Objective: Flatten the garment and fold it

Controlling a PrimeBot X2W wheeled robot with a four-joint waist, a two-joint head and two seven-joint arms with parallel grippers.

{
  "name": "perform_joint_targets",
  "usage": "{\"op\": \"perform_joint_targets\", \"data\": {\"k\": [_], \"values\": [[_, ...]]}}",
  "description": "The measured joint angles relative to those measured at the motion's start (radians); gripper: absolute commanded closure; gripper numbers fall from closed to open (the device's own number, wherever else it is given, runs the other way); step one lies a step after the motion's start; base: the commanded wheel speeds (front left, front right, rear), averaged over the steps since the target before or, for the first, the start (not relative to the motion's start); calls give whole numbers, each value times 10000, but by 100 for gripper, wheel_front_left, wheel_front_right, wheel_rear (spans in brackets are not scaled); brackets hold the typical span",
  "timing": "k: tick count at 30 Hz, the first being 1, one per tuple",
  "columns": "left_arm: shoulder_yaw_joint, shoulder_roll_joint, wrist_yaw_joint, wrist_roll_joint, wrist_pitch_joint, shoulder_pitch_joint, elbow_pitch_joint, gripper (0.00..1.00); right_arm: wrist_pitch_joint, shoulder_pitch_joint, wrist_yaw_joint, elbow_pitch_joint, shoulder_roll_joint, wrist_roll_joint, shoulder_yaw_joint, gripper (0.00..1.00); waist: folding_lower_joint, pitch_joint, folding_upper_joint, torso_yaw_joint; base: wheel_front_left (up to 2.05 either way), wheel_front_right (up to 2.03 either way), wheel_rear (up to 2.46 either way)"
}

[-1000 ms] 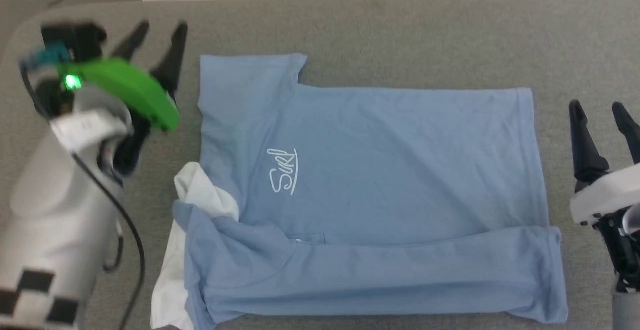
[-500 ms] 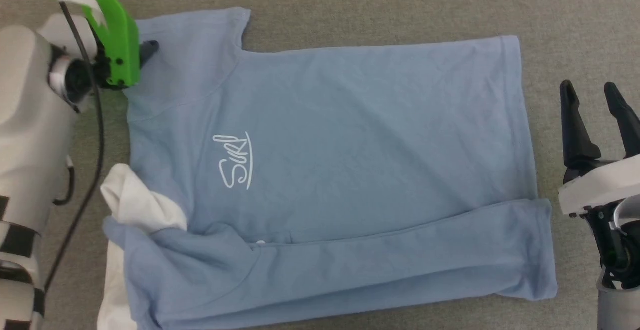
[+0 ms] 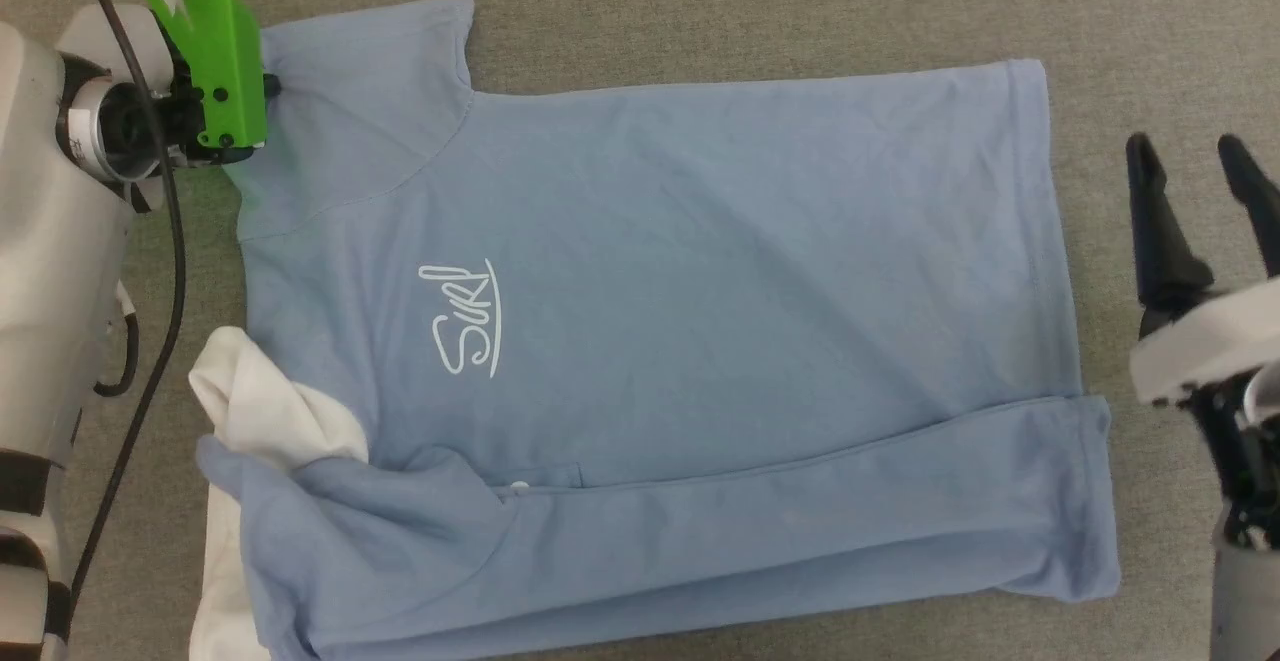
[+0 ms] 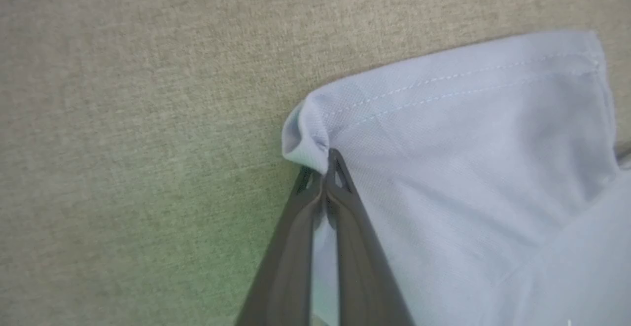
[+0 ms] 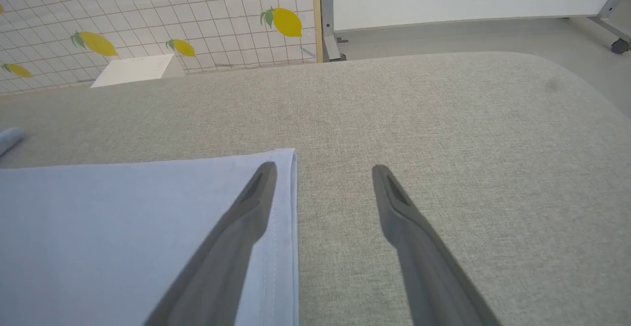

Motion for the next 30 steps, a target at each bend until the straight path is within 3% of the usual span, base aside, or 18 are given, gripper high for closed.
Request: {"op": "perform_joint_targets", "data": {"k": [4,12,19,24,30], "values": [[174,33,25,-219,58,124,-407,100,1440,-967,0,75,-451,-50,182,0,0,-10,0,62,0,0,0],[428,148,318,-596,238,360,-1542,100,5599,-3244,-2,993,-1060,-401,746,0,0,153,0,232,0,0,0],[497,245,422,-640,349,406,-2579,100,8082,-4285,0,1597,-1471,-734,1363,0,0,532,0,511,0,0,0],[614,403,424,-702,351,405,-3206,100,8744,-4594,0,1791,-1611,-968,1538,0,0,899,0,678,0,0,0],[717,585,435,-782,395,405,-3868,100,8677,-4665,-4,1910,-1455,-1001,1726,0,-1,1281,0,830,0,0,0]]}}
